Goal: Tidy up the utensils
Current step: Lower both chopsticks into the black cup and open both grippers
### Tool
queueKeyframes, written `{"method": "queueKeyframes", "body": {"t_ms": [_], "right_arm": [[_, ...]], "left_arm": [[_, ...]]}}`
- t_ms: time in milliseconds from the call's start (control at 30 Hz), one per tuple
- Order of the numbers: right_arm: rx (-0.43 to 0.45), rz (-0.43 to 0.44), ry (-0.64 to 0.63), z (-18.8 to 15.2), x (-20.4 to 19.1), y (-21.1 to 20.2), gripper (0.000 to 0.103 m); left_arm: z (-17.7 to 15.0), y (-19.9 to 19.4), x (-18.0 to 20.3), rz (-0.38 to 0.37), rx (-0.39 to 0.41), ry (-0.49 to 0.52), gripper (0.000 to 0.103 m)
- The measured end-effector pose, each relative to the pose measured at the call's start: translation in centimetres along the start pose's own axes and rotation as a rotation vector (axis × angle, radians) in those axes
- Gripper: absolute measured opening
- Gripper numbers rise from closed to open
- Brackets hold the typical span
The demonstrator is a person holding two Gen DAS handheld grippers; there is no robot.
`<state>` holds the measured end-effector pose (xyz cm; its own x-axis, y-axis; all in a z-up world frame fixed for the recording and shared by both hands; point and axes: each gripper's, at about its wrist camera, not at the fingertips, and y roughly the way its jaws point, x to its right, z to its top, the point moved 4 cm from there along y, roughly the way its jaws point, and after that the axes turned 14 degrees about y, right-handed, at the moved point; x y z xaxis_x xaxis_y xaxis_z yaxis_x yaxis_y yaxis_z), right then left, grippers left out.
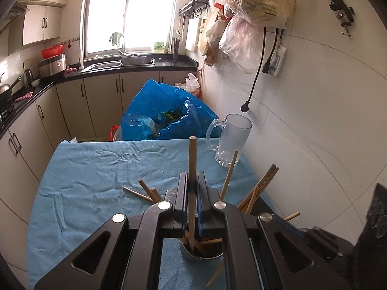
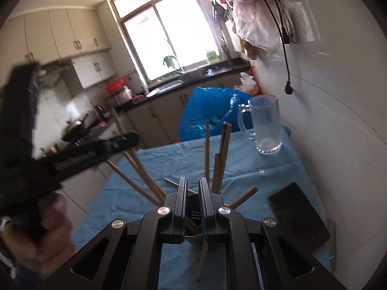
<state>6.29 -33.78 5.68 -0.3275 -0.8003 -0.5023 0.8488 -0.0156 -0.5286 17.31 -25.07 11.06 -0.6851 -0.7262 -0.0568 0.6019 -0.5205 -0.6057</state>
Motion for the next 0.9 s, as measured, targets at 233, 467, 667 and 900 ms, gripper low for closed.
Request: {"method": "queueKeyframes", "body": {"t_ms": [233,467,667,900], "right_arm": [[-0.016,-0.158,-0.024,-0.2,0.7,3.0,0.011],[-0.037,-0.254,-0.038,-0.4,0.8,5.0,0.011],[-0.039,-0.251,-0.028,-0.4,1.1,5.4,0.008],[0.021,-0.143,0.026,1.1,0.5,1.8,0.007]], "left_arm": [[-0.3,-0.4,-1.0,-0.009,0.008,-0.023,0.006],[-0.4,-0.5,-1.3,-0.024,0.011,-0.027,0.006],[-0.4,-0.5,-1.1,-0.025,0.01,-0.025,0.006],[-0.4,-0.5,-1.0,-0.021,0.014,-0.028,0.006]]}}
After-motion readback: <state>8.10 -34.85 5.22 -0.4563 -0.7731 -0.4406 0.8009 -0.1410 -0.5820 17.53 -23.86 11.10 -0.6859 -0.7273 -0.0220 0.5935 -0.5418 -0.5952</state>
